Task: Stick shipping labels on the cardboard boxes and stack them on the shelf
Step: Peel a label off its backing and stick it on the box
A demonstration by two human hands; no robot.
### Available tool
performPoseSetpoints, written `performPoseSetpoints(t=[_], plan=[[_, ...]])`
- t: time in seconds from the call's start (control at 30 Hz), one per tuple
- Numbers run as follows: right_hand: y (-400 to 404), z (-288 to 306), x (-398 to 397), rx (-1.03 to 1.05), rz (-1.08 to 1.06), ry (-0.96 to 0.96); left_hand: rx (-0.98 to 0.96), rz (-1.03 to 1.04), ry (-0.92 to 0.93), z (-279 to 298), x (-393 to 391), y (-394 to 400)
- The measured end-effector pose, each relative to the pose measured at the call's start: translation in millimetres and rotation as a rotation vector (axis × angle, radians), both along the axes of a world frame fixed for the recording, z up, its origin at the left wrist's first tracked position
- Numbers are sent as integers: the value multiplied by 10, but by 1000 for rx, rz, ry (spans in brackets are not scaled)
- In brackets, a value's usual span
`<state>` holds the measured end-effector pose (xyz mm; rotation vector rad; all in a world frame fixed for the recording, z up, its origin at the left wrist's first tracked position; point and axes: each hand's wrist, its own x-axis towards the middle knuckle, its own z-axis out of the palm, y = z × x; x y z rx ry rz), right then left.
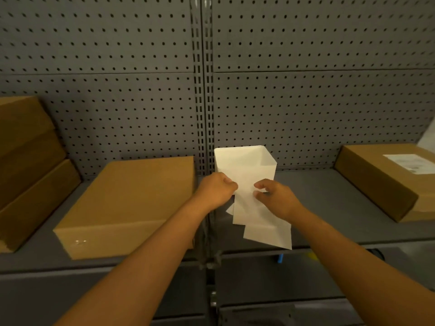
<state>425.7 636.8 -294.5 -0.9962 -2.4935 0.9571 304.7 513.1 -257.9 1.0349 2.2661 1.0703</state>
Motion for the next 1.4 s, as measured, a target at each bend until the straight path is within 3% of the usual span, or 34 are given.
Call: performPoseSetpoints(t=[0.17,0.3,0.53,0.77,1.07,1.27,1.4], plan=[[-3,-83,-13,16,90,-41,-44,107,-123,-158,55,192],[26,-74,-11,13,98,10,-6,143,-68,-244,25,251],[77,33,-2,53,65,9,71,-106,-15,-72,-128,82],[40,155,-48,21,30,-56,70,-221,58,60,-252,-50],[-181,343,-113,31,7,288,-12,-103,-104,215,-261,-170],[-287,351,-174,127,52,303,74,-65,-100,221,-265,-174],[-294,348,-148,17,112,319,99,-74,-147,195,-283,-201]])
